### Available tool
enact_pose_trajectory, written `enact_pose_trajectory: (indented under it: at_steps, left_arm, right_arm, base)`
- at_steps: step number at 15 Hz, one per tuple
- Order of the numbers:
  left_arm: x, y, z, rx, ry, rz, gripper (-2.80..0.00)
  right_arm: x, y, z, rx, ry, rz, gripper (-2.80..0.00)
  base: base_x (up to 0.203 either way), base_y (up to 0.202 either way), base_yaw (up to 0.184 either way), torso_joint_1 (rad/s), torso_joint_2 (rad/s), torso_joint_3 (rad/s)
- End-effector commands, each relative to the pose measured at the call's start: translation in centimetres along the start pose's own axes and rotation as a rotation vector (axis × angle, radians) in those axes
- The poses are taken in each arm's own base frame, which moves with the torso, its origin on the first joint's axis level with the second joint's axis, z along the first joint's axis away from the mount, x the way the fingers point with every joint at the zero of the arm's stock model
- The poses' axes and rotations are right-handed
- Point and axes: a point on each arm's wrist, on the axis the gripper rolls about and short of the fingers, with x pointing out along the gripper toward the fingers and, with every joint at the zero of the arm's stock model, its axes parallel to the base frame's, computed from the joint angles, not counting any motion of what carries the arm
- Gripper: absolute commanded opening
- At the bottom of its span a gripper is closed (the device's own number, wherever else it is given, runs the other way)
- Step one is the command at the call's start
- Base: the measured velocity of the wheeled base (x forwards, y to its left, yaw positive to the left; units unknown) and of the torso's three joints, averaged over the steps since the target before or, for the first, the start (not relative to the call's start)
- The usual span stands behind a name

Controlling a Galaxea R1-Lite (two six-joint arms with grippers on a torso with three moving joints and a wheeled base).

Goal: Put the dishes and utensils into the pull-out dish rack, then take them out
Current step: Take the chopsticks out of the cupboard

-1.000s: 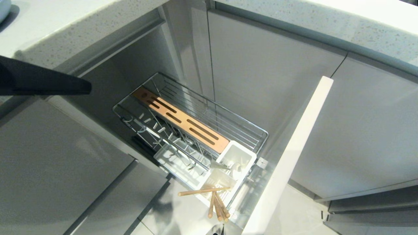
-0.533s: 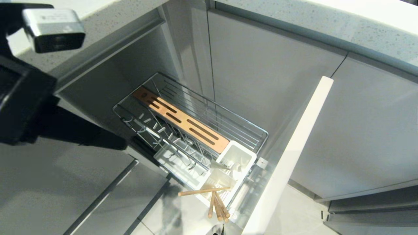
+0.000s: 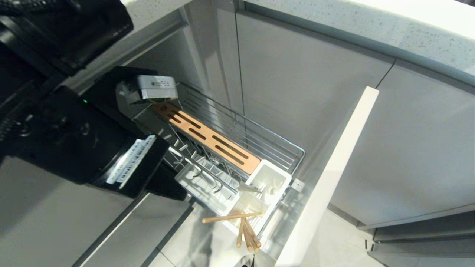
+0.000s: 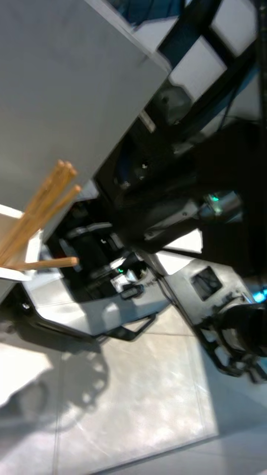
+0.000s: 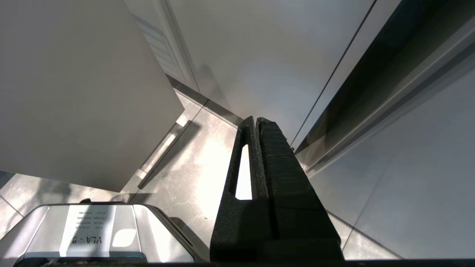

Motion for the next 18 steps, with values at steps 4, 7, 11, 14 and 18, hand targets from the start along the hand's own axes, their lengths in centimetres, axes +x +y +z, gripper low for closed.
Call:
enact_pose_trajectory:
  at_steps: [4, 7, 11, 14, 18]
  left_arm:
    - [4.2, -1.6, 1.0, 0.004, 0.132, 0.057, 0.0]
    - [6.3, -0.8, 1.0, 0.025, 0.293, 0.159, 0.0]
    - [8.3, 0.5, 1.9, 0.039, 0.371, 0.198, 0.0]
    - [10.6, 0.6, 2.5, 0.033, 0.43, 0.214, 0.0]
    - [13.9, 0.9, 3.3, 0.022, 0.507, 0.245, 0.0]
  right_arm:
    - [0.0, 0.0, 0.0, 0.0, 0.001, 0.0, -2.8]
    - [0.0, 0.0, 0.0, 0.0, 0.001, 0.0, -2.8]
    - [0.0, 0.0, 0.0, 0.0, 0.001, 0.0, -2.8]
    - [0.0, 0.0, 0.0, 0.0, 0.0, 0.0, -2.8]
    - [0.0, 0.0, 0.0, 0.0, 0.001, 0.001, -2.8]
  base:
    - [0.0, 0.0, 0.0, 0.0, 0.0, 0.0]
    - [0.0, 0.0, 0.0, 0.0, 0.0, 0.0]
    - [0.0, 0.0, 0.0, 0.0, 0.0, 0.0]
    - [0.0, 0.0, 0.0, 0.0, 0.0, 0.0]
    - [0.0, 0.0, 0.0, 0.0, 0.0, 0.0]
